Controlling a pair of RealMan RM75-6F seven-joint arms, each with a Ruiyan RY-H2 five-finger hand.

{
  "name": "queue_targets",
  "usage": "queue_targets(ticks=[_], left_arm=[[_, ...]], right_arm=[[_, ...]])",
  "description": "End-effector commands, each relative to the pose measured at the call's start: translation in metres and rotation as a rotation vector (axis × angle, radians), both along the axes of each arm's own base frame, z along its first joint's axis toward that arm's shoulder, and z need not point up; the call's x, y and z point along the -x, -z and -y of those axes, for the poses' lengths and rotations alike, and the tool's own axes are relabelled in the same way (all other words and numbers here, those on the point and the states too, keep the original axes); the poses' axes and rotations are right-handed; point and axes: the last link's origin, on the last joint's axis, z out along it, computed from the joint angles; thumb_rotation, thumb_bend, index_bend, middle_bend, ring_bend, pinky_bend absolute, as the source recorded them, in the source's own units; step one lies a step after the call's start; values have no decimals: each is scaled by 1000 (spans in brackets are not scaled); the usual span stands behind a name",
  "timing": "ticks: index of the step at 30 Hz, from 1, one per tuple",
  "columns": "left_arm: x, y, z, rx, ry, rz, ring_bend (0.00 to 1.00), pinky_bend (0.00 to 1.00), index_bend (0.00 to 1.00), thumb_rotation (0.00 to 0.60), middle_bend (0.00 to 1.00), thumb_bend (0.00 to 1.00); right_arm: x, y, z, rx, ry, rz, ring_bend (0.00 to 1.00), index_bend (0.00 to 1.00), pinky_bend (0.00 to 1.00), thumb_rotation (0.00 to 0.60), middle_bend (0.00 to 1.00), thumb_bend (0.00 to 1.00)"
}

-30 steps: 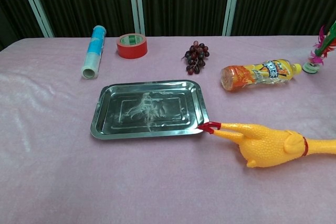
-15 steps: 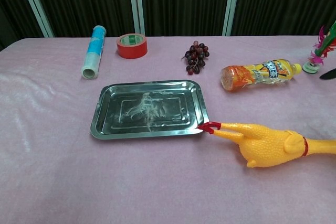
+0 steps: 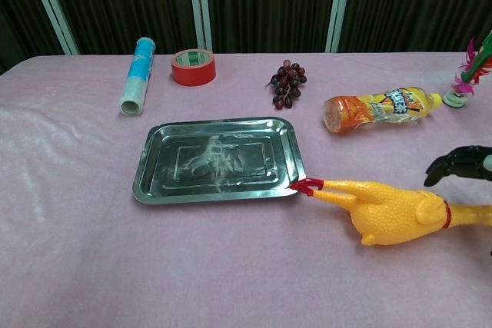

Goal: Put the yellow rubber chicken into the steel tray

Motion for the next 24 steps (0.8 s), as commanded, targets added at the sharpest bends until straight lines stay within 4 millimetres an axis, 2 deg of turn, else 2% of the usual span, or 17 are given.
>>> queue_targets(ticks=[1,9,15,24], left_arm=[[1,1,0,3,-1,3,0,0,2,600,0,0],[5,0,0,4,-15,4,0,0,4,600,0,0],[5,2,0,12,-13,7,0,0,4,600,0,0],[5,1,0,13,-13,8,0,0,5,600,0,0]], right_arm=[[0,4,4,-13,12,8,150,279,248,600,194,231],[8,11,11,-35,41,-14,164,309,253,600,211,277],[11,11,16,-35,54,-15,200,334,299,600,242,358],[10,13,19,-39,44,11,381,555,530,600,427,575]])
